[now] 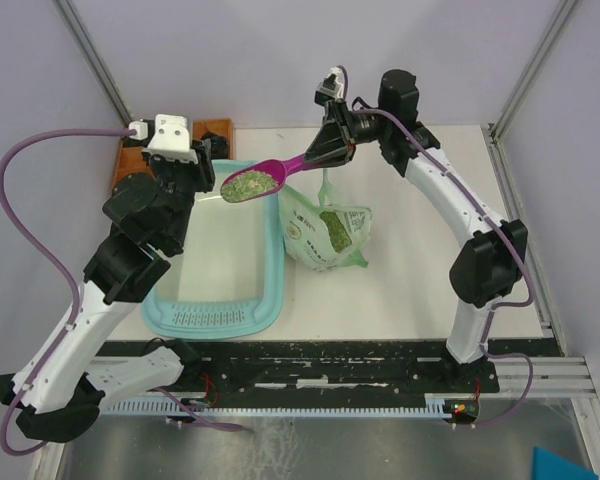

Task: Fill the litter box with clean litter
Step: Pour the cat litter into the litter box.

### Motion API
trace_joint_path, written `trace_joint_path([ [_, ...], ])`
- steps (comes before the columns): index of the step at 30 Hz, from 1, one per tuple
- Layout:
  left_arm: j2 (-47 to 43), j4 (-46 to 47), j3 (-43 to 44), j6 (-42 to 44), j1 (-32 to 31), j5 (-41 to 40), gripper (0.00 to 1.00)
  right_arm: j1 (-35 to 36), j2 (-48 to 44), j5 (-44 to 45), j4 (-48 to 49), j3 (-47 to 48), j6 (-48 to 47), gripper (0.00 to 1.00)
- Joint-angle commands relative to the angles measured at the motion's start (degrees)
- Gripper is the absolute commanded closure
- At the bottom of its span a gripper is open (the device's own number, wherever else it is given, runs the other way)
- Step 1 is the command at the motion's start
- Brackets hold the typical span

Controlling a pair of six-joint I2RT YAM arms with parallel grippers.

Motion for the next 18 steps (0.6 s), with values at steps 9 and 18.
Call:
trace_joint_path([
  [9, -3.9, -2.0, 0.1, -2.1, -0.1, -2.5, 0.52, 9.6, 7.8, 0.1, 5.4, 8.1, 0.7, 0.98],
  [18, -5.0, -3.8, -0.6, -3.6, -0.1, -1.6, 0.54, 13.3, 14.2, -0.1, 6.6, 12.2, 0.7, 0.98],
])
